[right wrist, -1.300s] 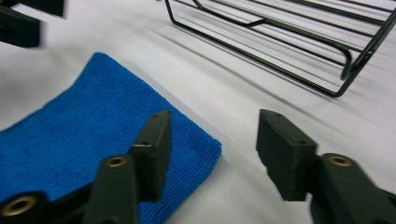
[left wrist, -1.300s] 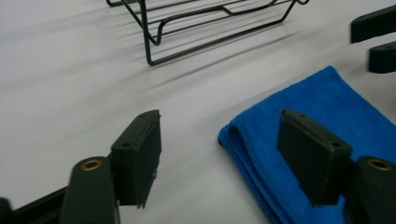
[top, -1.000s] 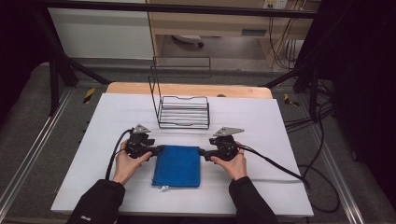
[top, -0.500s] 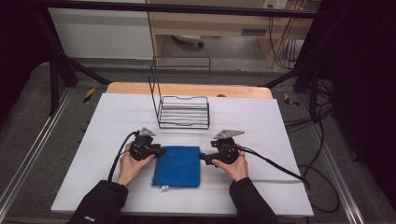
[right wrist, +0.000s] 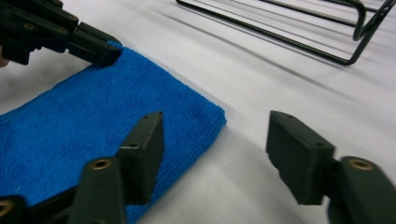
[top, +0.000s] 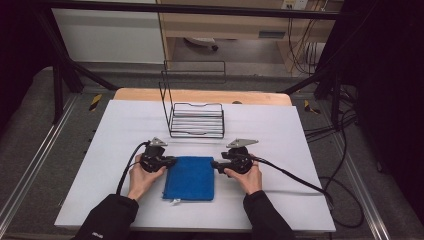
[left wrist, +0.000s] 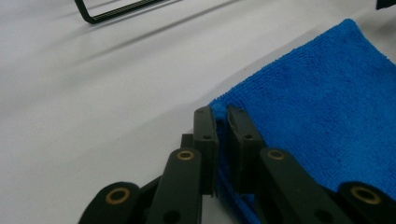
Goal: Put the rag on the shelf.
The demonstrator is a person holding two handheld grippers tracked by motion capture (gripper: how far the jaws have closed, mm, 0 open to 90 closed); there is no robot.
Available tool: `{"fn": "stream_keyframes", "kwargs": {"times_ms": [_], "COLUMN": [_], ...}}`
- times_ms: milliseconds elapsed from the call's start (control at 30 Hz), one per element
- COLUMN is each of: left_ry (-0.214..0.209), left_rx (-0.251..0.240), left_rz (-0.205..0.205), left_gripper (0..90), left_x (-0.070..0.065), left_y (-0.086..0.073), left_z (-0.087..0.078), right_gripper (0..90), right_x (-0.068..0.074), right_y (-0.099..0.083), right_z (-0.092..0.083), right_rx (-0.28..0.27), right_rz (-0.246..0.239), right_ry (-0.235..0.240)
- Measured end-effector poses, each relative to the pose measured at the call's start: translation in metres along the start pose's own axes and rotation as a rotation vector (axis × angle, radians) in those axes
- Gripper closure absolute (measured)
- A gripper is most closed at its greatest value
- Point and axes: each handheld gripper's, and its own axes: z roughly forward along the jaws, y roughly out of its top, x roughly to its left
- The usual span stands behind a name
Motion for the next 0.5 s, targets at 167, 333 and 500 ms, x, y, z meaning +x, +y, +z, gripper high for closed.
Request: {"fn": "stream_keyframes", "kwargs": {"times_ms": [167,333,500], "left_ry": [0.001,0.0,0.002], "left_rx": [-0.008,-0.011,-0.019], "left_rz": [0.0,0.009,0.015], "left_gripper": [83.3,83.4,83.3], "left_x": [-0.001,-0.001,-0.001], "left_y": [-0.001,-0.002,-0.003], "left_z": [0.001,0.001,0.001], "right_gripper": [49.6,56.5,62.8], "right_x": [-0.005,-0.007,0.002], "right_y": [0.001,0.0,0.002], "right_z": [0.009,0.016,0.024], "right_rx": [0.012,0.024,0.064], "right_rz": [0.051,0.074,0.035], "right_ry": [0.0,0.005,-0.006]}}
